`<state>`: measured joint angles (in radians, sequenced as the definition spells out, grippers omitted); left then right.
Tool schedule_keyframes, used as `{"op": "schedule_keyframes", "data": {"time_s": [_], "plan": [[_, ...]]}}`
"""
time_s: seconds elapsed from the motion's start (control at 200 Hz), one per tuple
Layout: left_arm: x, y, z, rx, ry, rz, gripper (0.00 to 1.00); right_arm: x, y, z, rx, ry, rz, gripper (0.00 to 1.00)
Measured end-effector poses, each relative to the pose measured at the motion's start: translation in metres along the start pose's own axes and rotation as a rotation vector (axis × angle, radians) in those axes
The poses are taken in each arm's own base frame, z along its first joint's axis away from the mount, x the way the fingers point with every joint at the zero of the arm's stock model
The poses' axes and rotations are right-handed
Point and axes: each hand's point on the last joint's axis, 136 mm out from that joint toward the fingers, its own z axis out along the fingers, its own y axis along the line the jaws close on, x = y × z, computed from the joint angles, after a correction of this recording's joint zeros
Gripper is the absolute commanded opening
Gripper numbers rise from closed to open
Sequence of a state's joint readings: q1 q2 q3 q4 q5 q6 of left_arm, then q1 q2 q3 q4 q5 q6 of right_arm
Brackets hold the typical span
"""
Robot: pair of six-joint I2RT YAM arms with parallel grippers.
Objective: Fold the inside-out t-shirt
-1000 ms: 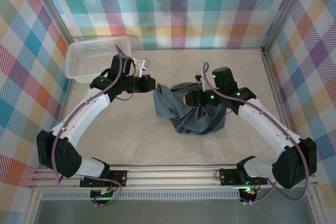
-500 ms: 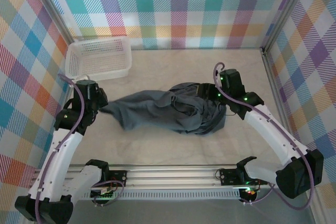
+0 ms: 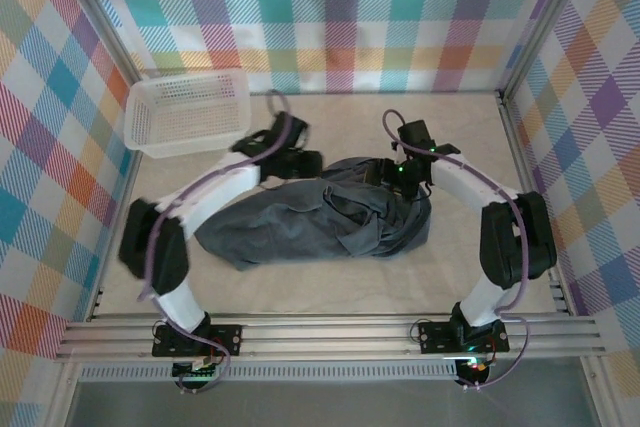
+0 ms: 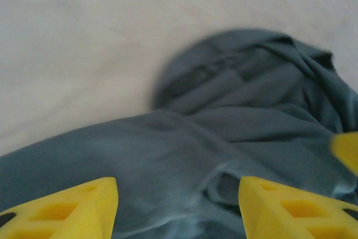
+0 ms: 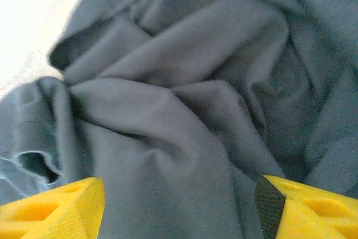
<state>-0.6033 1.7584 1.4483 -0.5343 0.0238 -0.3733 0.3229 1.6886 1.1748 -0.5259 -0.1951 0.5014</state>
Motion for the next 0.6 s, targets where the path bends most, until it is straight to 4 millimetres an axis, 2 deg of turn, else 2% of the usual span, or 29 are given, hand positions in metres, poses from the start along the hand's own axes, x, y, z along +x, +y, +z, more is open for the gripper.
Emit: {"op": "schedule_keyframes", "data": {"time_s": [0.035, 0.07, 0.12, 0.165, 0.175, 0.195, 0.21, 0.265, 0.3, 0.365, 0.44, 0.535, 0.6], "plan": [[0.011, -0.012, 0.016, 0.021, 0.041, 0.02, 0.72, 0.002, -0.004, 0.006, 0.012, 0.014, 0.005, 0.69], [0.028, -0.024, 0.034, 0.045, 0.095, 0.035, 0.75, 0.005, -0.01, 0.01, 0.03, 0.025, 0.012, 0.63], [0.048, -0.031, 0.052, 0.063, 0.162, 0.034, 0.75, 0.007, -0.016, 0.014, 0.045, 0.035, 0.017, 0.47], [0.062, -0.032, 0.068, 0.069, 0.211, 0.022, 0.69, 0.01, -0.02, 0.016, 0.052, 0.046, 0.021, 0.28], [0.064, -0.032, 0.071, 0.07, 0.218, 0.015, 0.66, 0.011, -0.022, 0.016, 0.052, 0.05, 0.02, 0.22], [0.069, -0.032, 0.076, 0.071, 0.234, 0.012, 0.6, 0.012, -0.023, 0.016, 0.051, 0.054, 0.026, 0.17], [0.072, -0.03, 0.08, 0.067, 0.245, -0.001, 0.51, 0.013, -0.023, 0.016, 0.051, 0.058, 0.027, 0.11], [0.08, -0.024, 0.09, 0.051, 0.27, -0.022, 0.17, 0.015, -0.022, 0.015, 0.039, 0.064, 0.03, 0.0], [0.082, -0.021, 0.092, 0.042, 0.276, -0.037, 0.0, 0.015, -0.021, 0.013, 0.031, 0.062, 0.029, 0.0], [0.083, -0.013, 0.092, 0.038, 0.271, -0.059, 0.0, 0.012, -0.019, 0.004, 0.013, 0.047, 0.039, 0.0], [0.081, 0.005, 0.085, 0.025, 0.256, -0.103, 0.0, 0.002, -0.008, -0.02, -0.048, -0.006, 0.048, 0.0], [0.064, 0.04, 0.061, 0.003, 0.202, -0.179, 0.0, -0.018, -0.001, -0.066, -0.132, -0.125, 0.08, 0.0], [0.045, 0.062, 0.039, 0.005, 0.142, -0.233, 0.0, -0.028, 0.005, -0.095, -0.182, -0.197, 0.079, 0.0]]}}
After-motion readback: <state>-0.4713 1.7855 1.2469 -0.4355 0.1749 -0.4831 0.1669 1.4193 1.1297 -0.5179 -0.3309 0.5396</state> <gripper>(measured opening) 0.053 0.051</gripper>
